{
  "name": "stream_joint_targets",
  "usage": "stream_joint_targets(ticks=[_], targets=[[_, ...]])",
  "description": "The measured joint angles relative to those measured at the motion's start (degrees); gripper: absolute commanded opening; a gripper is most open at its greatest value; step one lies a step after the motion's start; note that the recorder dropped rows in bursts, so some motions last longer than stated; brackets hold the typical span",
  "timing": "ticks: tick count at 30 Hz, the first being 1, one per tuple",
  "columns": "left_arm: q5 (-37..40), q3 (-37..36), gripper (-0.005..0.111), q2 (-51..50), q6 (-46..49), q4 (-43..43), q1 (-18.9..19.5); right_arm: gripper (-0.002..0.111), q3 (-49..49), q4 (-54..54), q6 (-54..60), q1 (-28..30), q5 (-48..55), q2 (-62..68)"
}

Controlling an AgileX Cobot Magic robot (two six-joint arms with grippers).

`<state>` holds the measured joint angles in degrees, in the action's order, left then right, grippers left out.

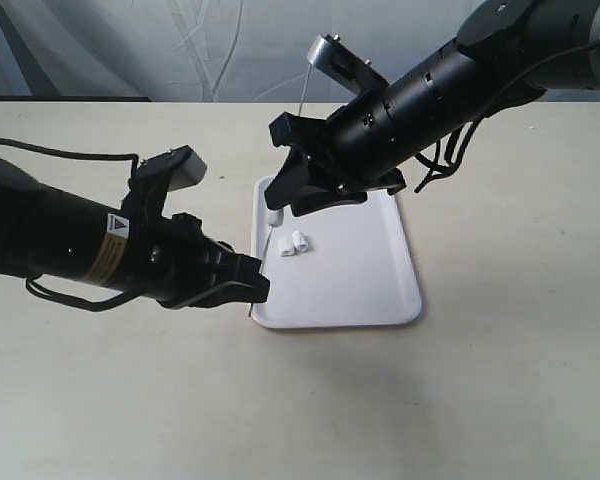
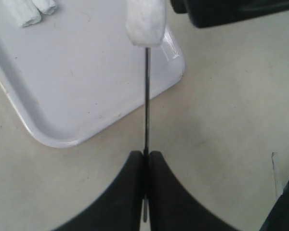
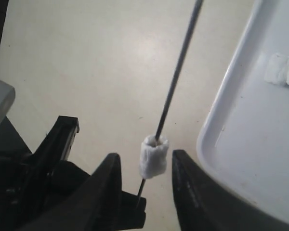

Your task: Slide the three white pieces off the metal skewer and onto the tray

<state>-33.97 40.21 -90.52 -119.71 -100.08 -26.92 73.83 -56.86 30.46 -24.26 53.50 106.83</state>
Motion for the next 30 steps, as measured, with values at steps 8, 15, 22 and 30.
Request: stream_joint_targets(ticks=[8, 15, 22, 30], targets=[[-1.67, 0.27, 0.000, -0.21, 0.00, 0.09, 0.00, 0.034, 0.00, 0.00, 0.00, 0.00, -0.21, 0.00], [-2.47, 0.91, 0.000, -0.21, 0.00, 0.09, 0.00, 0.034, 0.00, 0.00, 0.00, 0.00, -0.66, 0.00], [-3.04, 2.13, 0.000, -0.21, 0.00, 0.12, 0.00, 0.030, 0.00, 0.00, 0.00, 0.00, -0.66, 0.00], [-2.70, 2.26, 0.000, -0.21, 0.00, 0.12, 0.00, 0.017, 0.00, 0.00, 0.00, 0.00, -0.66, 0.00]])
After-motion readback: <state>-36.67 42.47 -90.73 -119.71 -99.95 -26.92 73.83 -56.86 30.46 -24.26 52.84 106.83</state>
